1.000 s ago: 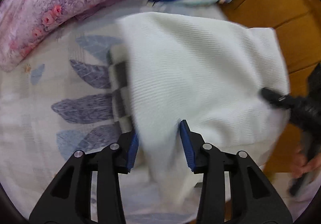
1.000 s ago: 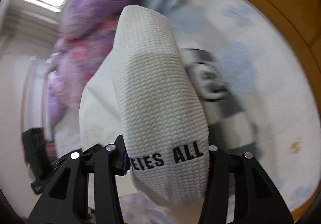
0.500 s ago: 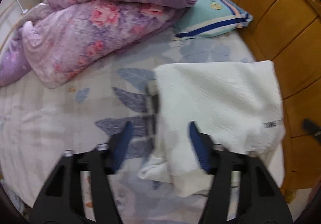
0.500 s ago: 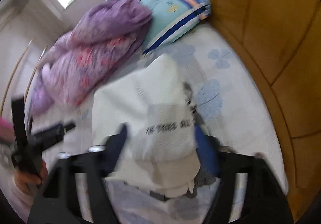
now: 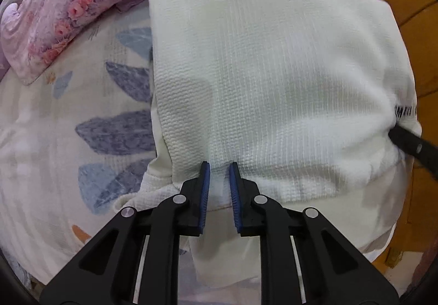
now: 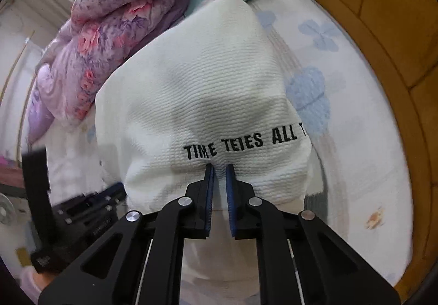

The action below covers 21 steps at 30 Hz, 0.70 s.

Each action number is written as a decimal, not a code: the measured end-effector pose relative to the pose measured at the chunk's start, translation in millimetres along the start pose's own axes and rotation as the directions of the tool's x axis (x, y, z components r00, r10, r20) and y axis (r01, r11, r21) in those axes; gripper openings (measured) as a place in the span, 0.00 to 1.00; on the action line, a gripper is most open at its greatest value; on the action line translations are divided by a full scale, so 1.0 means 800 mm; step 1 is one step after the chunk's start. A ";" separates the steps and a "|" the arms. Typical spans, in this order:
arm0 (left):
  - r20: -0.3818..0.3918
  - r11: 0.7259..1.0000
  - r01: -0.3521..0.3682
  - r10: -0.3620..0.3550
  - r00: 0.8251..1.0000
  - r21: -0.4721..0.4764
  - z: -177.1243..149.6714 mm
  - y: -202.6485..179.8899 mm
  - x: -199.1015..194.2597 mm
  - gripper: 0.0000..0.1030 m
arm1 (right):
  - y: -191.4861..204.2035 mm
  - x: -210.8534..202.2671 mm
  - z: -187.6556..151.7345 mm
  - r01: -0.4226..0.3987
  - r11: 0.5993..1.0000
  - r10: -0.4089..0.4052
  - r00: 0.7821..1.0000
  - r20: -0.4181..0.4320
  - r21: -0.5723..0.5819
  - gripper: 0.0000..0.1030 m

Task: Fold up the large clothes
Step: 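Open both tools and release the jacket on top of the stack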

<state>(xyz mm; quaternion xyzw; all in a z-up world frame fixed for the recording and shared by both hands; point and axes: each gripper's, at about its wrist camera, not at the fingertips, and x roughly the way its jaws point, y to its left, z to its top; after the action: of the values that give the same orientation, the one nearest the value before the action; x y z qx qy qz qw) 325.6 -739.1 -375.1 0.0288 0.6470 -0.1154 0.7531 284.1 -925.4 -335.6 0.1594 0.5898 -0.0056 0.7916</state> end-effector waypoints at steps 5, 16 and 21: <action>0.049 1.000 0.007 -0.008 0.999 0.023 0.020 0.005 -0.053 0.16 | 0.009 -0.015 0.015 0.041 0.999 -0.039 0.996 -0.077 0.024 0.11; 0.085 0.997 0.002 -0.009 0.996 0.080 0.134 0.010 0.016 0.15 | -0.002 0.029 0.113 0.056 0.996 -0.052 0.997 -0.051 0.069 0.08; 0.083 0.997 0.036 -0.042 0.996 0.071 0.099 0.023 -0.020 0.60 | 0.012 -0.002 0.102 0.049 0.995 -0.044 0.997 -0.061 0.083 0.22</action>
<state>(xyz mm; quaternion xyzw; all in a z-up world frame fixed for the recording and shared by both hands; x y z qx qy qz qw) 403.8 -733.9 -348.5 0.0374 0.6108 -0.1537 0.7759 361.6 -937.6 -311.4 0.1792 0.6158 -0.0441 0.7660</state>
